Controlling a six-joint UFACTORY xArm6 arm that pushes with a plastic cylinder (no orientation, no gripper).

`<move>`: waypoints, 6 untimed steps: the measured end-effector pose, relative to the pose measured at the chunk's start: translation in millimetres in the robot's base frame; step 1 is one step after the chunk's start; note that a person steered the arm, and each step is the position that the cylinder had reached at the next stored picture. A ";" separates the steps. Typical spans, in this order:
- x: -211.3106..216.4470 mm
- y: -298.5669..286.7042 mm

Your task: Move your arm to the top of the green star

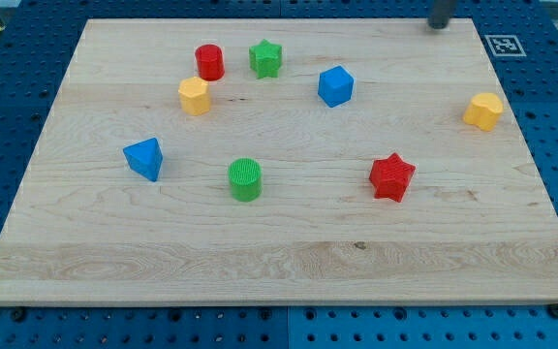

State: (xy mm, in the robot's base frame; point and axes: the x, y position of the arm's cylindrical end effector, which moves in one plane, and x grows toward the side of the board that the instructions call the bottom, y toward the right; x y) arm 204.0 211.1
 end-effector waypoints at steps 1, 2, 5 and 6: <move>0.1 -60.6; 0.2 -110.8; -0.9 -130.4; -8.9 -185.1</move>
